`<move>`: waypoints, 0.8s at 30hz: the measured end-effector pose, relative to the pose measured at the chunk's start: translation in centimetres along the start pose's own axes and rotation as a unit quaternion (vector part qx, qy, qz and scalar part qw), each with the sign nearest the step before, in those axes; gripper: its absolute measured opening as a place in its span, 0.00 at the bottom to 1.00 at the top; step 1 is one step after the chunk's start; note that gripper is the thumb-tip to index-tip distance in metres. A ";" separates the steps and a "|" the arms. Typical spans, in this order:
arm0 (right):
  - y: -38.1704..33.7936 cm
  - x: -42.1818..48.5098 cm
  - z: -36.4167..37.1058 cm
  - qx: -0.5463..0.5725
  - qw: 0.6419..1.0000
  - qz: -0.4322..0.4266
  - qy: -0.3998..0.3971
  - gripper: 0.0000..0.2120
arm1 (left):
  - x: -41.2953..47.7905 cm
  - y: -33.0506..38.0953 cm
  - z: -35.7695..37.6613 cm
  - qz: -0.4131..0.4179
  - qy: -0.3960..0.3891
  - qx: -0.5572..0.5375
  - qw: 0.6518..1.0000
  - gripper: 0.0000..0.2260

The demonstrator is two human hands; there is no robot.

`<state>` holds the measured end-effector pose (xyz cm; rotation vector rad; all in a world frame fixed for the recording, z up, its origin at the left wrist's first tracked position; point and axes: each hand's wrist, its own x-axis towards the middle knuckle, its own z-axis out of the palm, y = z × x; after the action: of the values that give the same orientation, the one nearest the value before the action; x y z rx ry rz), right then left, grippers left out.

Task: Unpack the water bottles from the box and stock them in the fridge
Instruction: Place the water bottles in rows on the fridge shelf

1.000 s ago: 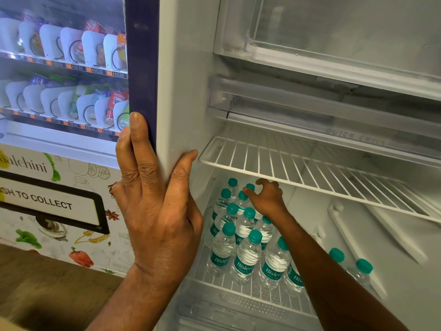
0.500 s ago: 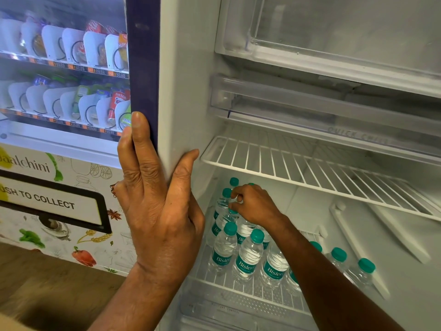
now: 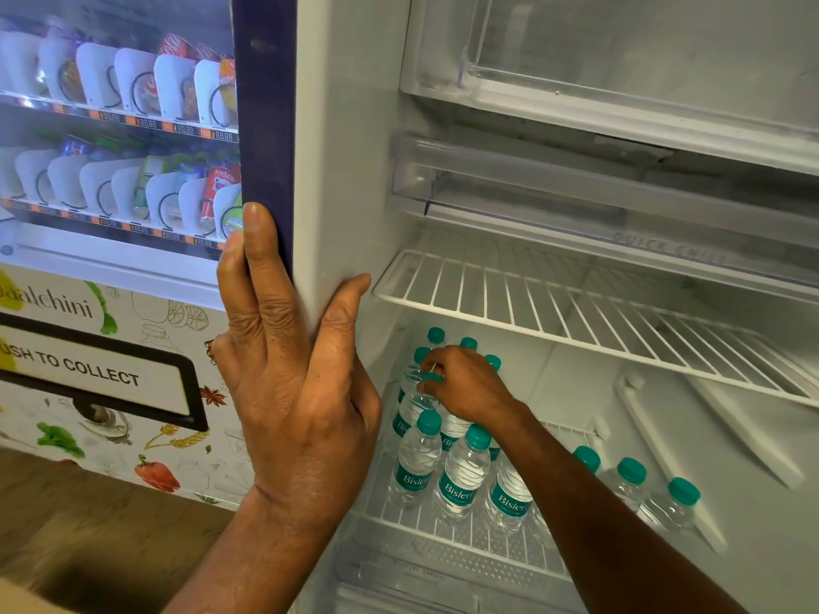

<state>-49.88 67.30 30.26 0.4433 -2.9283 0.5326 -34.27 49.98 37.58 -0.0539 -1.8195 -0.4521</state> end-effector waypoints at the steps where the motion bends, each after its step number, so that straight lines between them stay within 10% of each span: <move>1: -0.1 0.0 0.0 0.002 1.000 -0.001 0.002 0.17 | 0.0 0.1 0.0 0.000 0.000 0.001 1.000 0.17; 24: -1.2 1.1 1.0 0.058 0.998 0.007 -0.027 0.15 | -0.1 -0.1 0.0 0.009 0.010 0.004 1.000 0.15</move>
<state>-50.68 65.58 29.88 0.4579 -2.9639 0.7070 -34.29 49.92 37.46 -0.0593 -1.7992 -0.4323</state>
